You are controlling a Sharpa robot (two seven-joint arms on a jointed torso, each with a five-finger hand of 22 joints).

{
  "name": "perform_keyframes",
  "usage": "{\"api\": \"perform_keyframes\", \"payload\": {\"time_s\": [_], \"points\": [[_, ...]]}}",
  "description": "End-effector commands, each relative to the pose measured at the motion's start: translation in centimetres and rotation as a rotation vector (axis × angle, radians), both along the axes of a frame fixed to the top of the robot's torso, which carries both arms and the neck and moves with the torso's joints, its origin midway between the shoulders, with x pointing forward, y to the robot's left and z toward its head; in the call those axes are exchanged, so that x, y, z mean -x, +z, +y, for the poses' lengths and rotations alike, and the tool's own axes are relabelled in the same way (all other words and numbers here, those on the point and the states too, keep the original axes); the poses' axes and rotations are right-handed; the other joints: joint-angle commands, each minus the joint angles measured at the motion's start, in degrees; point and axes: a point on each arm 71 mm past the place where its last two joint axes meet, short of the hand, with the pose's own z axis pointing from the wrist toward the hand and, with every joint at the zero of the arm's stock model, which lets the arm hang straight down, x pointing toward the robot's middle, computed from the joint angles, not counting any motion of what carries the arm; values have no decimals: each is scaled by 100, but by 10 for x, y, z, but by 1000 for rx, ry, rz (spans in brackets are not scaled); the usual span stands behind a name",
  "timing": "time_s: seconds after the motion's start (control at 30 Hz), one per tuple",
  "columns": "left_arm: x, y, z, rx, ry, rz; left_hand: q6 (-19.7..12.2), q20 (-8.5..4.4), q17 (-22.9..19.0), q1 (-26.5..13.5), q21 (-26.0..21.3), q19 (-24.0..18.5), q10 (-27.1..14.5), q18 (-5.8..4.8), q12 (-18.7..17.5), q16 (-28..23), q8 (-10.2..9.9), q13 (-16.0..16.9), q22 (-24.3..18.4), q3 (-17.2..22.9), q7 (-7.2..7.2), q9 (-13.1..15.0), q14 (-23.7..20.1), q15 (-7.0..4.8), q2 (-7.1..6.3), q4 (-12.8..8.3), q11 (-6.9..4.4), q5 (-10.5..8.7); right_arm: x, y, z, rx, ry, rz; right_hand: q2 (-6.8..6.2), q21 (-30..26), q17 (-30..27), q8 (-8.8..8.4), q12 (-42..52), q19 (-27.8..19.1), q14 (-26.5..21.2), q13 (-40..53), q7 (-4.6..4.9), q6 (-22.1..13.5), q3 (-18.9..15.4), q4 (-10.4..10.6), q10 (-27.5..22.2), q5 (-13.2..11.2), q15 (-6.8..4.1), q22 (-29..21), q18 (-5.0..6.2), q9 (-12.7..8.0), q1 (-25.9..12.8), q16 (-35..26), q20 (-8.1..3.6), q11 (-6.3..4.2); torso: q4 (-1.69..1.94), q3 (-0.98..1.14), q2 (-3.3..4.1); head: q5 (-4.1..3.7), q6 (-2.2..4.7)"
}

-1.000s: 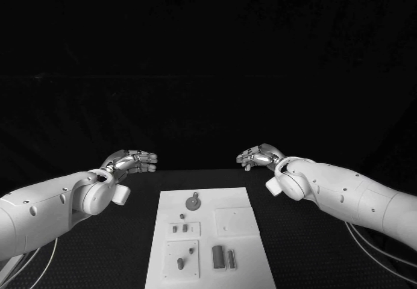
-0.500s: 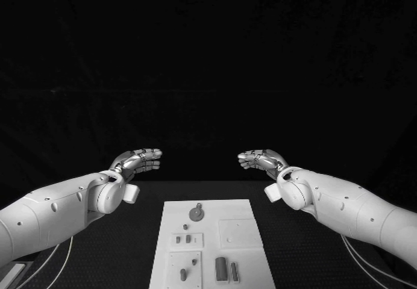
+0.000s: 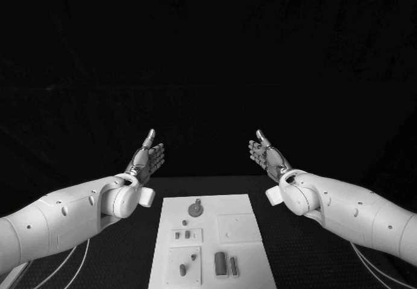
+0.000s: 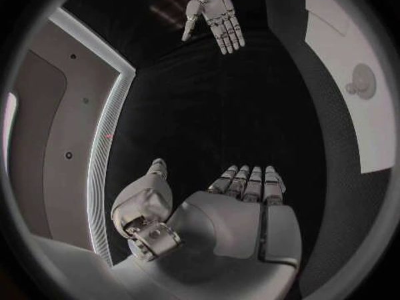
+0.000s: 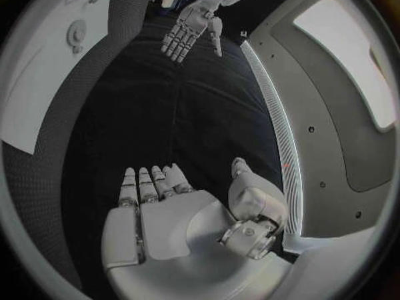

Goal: Assemble the parts on the task board

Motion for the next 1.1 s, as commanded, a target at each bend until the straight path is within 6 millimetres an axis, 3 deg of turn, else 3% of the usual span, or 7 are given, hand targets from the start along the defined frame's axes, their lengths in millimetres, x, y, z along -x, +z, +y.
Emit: {"api": "perform_keyframes", "payload": {"time_s": [0.03, 0.37, 0.53, 1.1], "points": [[13, 1, -8, -8, 119, -63, -323, -71, -223, -515, -49, -312, -395, -89, -65, -154, -126, -39, -412, -202, -45, -233, -309, -104, 24, 137, -60, -48, 11, 7, 2, -70, -129, -51, 25, -121, -188, -81, -154, -212, -291, -166, -92, -375, -253, 148, -387, -44, -102, -1069, -80, -337, -463, -272, -102, -83, -43, 16, 11, 9, -7], [62, 5, -48, 29, 206, -97, -323, -71, -223, -515, -49, -312, -395, -89, -65, -154, -126, -39, -412, -202, -45, -233, -309, -104, 24, 137, -60, -48, 64, 13, 20, -159, -263, -41, 25, -121, -188, -81, -154, -212, -291, -166, -92, -375, -253, 148, -387, -44, -102, -1069, -80, -337, -463, -272, -102, -83, -43, 16, 11, 9, -7], [73, 8, -55, 33, 223, -103, -323, -71, -223, -515, -49, -312, -395, -89, -65, -154, -126, -39, -412, -202, -45, -233, -309, -104, 24, 137, -60, -48, 79, 15, 24, -172, -297, -28, 25, -121, -188, -81, -154, -212, -291, -166, -92, -375, -253, 148, -387, -44, -102, -1069, -80, -337, -463, -272, -102, -83, -43, 16, 11, 9, -7], [75, 8, -56, 34, 226, -104, -323, -71, -223, -515, -49, -312, -395, -89, -65, -154, -126, -39, -412, -202, -45, -233, -309, -104, 24, 137, -60, -48, 85, 16, 25, -175, -309, -23, 25, -121, -188, -81, -154, -212, -291, -166, -92, -375, -253, 148, -387, -44, -102, -1069, -80, -337, -463, -272, -102, -83, -43, 16, 11, 9, -7]]}}
